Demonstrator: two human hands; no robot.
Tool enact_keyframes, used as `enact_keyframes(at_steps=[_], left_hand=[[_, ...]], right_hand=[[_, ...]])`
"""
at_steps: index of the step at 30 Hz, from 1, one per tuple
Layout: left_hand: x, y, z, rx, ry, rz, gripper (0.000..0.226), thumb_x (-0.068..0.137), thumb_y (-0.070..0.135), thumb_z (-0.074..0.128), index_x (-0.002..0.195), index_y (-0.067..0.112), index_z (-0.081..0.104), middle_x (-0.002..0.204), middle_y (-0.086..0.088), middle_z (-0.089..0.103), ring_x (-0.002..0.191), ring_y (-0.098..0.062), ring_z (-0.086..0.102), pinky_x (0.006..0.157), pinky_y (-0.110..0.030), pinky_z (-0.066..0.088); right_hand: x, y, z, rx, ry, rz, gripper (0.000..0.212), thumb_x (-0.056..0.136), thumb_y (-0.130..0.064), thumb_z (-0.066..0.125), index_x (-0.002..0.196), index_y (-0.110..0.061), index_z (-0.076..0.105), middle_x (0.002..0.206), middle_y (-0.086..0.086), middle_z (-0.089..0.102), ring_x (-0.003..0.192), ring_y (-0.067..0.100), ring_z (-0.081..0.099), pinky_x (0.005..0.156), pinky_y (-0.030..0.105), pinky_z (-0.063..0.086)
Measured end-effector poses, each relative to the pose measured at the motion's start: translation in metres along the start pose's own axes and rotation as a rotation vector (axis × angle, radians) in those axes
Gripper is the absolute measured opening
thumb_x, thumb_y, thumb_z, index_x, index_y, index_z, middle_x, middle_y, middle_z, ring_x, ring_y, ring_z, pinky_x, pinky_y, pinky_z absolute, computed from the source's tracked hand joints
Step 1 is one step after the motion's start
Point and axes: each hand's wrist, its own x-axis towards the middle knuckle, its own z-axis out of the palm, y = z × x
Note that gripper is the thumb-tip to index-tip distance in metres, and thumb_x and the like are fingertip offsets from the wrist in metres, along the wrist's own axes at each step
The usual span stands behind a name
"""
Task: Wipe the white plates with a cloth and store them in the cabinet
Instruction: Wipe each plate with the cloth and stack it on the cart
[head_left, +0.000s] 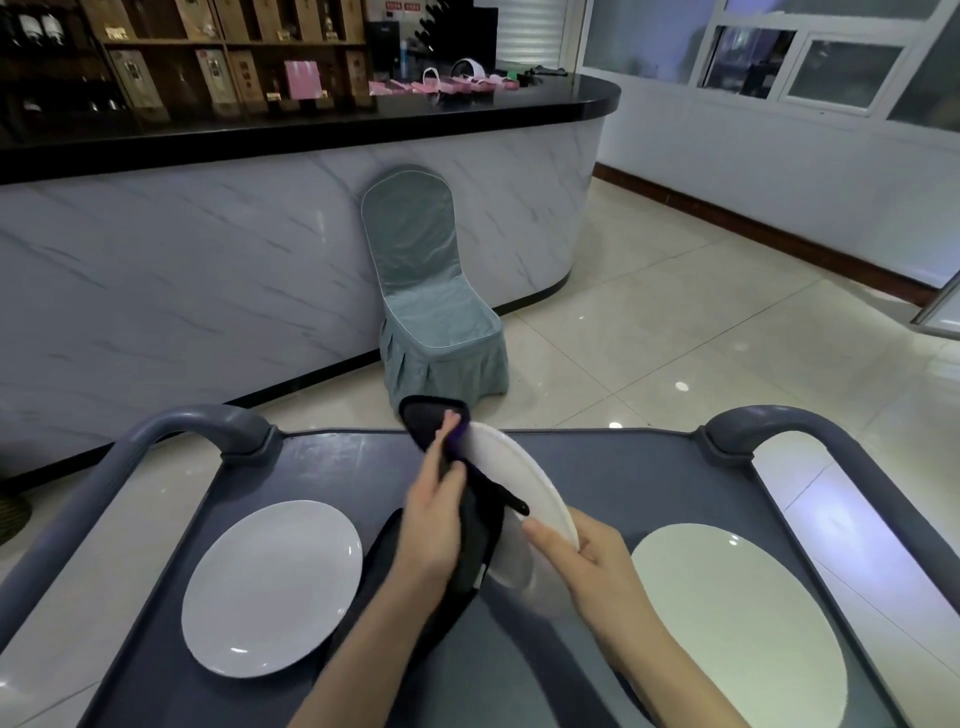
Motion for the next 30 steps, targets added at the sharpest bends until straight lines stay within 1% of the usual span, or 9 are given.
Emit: enact_keyframes(at_steps=[3, 5, 7, 10, 14, 20, 23, 28, 30], left_hand=[[-0.016, -0.009, 0.017, 0.232, -0.156, 0.282, 0.057, 0.098, 0.006, 0.036, 0.146, 0.036, 0.034, 0.156, 0.023, 0.028, 0.148, -0.003, 0.016, 0.123, -0.04, 0.014], [-0.028, -0.017, 0.021, 0.373, -0.249, 0.412, 0.055, 0.1, 0.015, 0.035, 0.149, 0.036, 0.025, 0.159, 0.024, 0.019, 0.15, -0.004, 0.007, 0.122, -0.041, 0.008], [-0.033, -0.018, 0.023, 0.483, -0.319, 0.455, 0.05, 0.103, 0.029, 0.027, 0.152, 0.038, 0.02, 0.16, 0.025, 0.015, 0.15, -0.004, 0.004, 0.12, -0.044, 0.001], [-0.019, -0.008, 0.021, 0.545, -0.305, 0.434, 0.046, 0.104, 0.035, 0.019, 0.15, 0.042, 0.019, 0.159, 0.028, 0.013, 0.149, 0.0, 0.001, 0.122, -0.044, -0.001], [0.0, 0.001, 0.011, 0.454, -0.214, 0.273, 0.044, 0.107, 0.018, 0.026, 0.148, 0.035, 0.024, 0.157, 0.023, 0.018, 0.149, -0.002, 0.005, 0.124, -0.038, 0.008], [-0.035, -0.011, 0.017, 0.594, -0.356, 0.52, 0.052, 0.103, 0.031, 0.024, 0.154, 0.035, 0.017, 0.162, 0.02, 0.012, 0.151, -0.01, 0.002, 0.121, -0.038, -0.002], [-0.021, -0.002, 0.015, 0.62, -0.335, 0.515, 0.048, 0.104, 0.029, 0.024, 0.152, 0.035, 0.022, 0.16, 0.023, 0.015, 0.15, -0.006, 0.002, 0.122, -0.044, 0.0], [0.002, 0.007, 0.001, 0.487, -0.214, 0.325, 0.043, 0.105, 0.024, 0.027, 0.145, 0.038, 0.026, 0.159, 0.02, 0.016, 0.149, -0.003, 0.009, 0.123, -0.045, 0.013], [-0.009, 0.001, 0.003, 0.522, -0.213, 0.401, 0.045, 0.104, 0.027, 0.027, 0.148, 0.034, 0.025, 0.16, 0.017, 0.017, 0.15, -0.007, 0.01, 0.122, -0.045, 0.015]], right_hand=[[0.009, -0.012, 0.012, 0.112, 0.156, 0.06, 0.025, 0.096, -0.03, 0.062, 0.077, -0.018, 0.073, 0.076, 0.004, 0.074, 0.068, 0.01, 0.065, 0.063, 0.023, 0.051], [0.018, -0.021, 0.015, 0.141, 0.267, 0.089, 0.043, 0.098, -0.037, 0.056, 0.061, -0.018, 0.063, 0.059, -0.001, 0.064, 0.055, 0.009, 0.057, 0.052, 0.02, 0.047], [0.024, -0.023, 0.016, 0.126, 0.369, 0.115, 0.05, 0.099, -0.043, 0.052, 0.056, -0.017, 0.053, 0.052, -0.002, 0.05, 0.052, 0.011, 0.046, 0.052, 0.027, 0.041], [0.019, -0.02, 0.021, 0.065, 0.386, 0.075, 0.056, 0.1, -0.041, 0.051, 0.047, -0.025, 0.044, 0.046, -0.012, 0.043, 0.048, 0.007, 0.038, 0.05, 0.02, 0.035], [0.008, -0.017, 0.023, 0.031, 0.329, 0.032, 0.053, 0.099, -0.042, 0.051, 0.049, -0.025, 0.044, 0.048, -0.013, 0.045, 0.049, 0.005, 0.037, 0.047, 0.015, 0.033], [0.027, -0.029, 0.017, 0.105, 0.379, 0.084, 0.054, 0.1, -0.041, 0.05, 0.05, -0.021, 0.053, 0.048, -0.009, 0.05, 0.051, 0.01, 0.044, 0.056, 0.031, 0.039], [0.023, -0.026, 0.022, 0.075, 0.358, 0.074, 0.054, 0.1, -0.04, 0.051, 0.049, -0.022, 0.048, 0.047, -0.01, 0.047, 0.051, 0.009, 0.04, 0.055, 0.027, 0.037], [0.013, -0.022, 0.026, -0.022, 0.311, 0.028, 0.054, 0.098, -0.041, 0.051, 0.047, -0.025, 0.045, 0.046, -0.012, 0.044, 0.049, 0.008, 0.036, 0.049, 0.018, 0.032], [0.016, -0.025, 0.025, 0.009, 0.326, 0.033, 0.055, 0.098, -0.04, 0.051, 0.045, -0.025, 0.047, 0.044, -0.013, 0.044, 0.046, 0.006, 0.037, 0.046, 0.015, 0.032]])
